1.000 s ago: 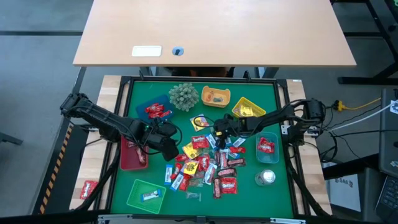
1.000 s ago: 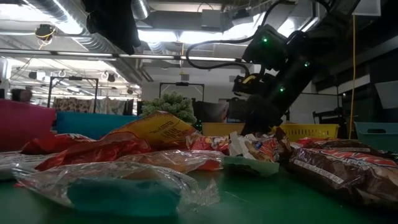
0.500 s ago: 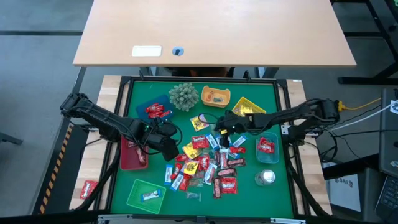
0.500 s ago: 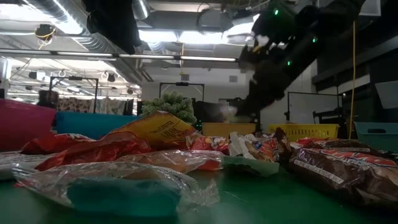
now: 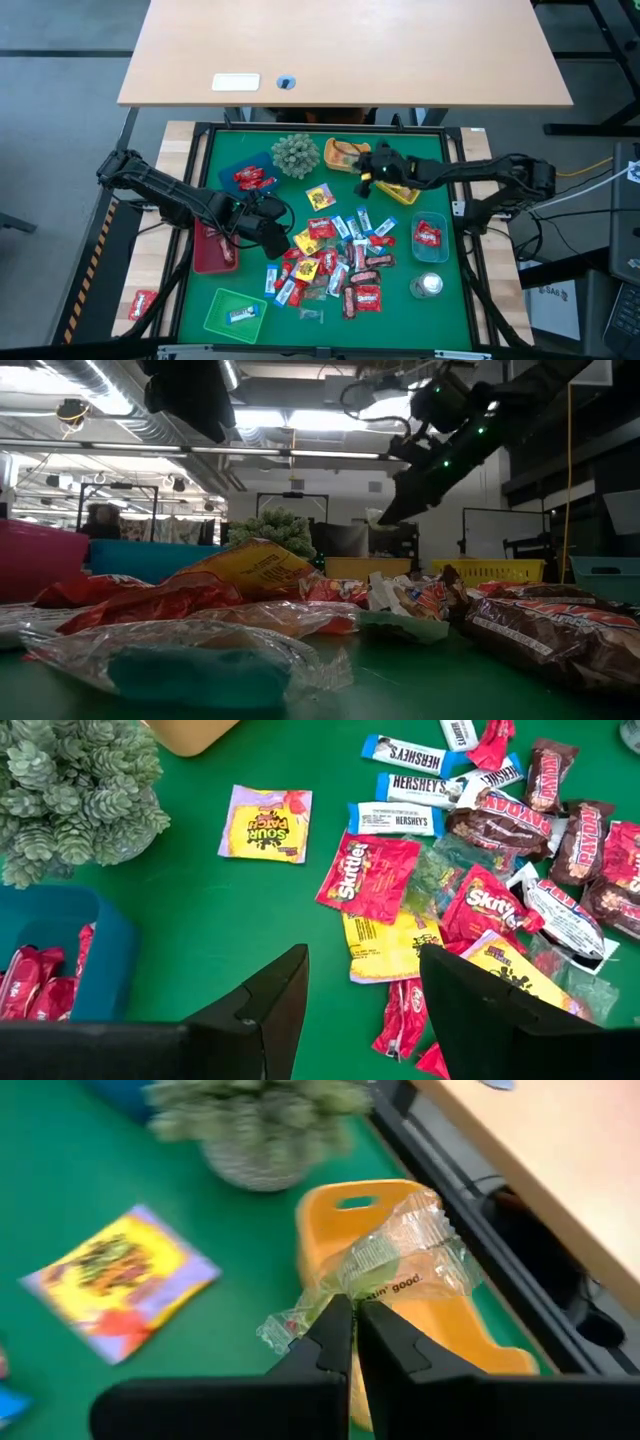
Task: Sort candy
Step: Put the green gummy into the orange bin
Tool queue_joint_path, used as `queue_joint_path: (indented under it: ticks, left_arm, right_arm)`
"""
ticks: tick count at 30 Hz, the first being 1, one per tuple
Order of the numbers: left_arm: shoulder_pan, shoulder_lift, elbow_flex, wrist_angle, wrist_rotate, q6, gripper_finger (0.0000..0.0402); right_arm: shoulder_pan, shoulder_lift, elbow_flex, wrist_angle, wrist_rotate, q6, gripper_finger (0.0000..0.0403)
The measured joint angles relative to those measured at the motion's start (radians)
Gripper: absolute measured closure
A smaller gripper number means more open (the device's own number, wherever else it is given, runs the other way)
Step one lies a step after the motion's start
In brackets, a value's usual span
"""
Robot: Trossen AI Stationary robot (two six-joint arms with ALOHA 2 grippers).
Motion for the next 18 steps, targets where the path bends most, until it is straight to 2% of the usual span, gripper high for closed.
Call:
queue_joint_path:
  ticks: [11,14,18]
  left_arm:
    - [0.000,0.000,0.000,0.014,-0.012,0.053,0.0223]
    - [0.000,0.008,0.000,0.022,-0.014,0.054,0.0223]
    - [0.000,0.040,0.000,0.041,-0.015,0.107,0.0223]
  right_arm:
    - [-0.116,0.000,0.000,0.029,-0.054,-0.004,0.0386]
    - [-0.119,0.000,0.000,0.032,-0.054,-0.004,0.0361]
    - [-0.117,0.000,0.000,0.032,-0.054,-0.004,0.0308]
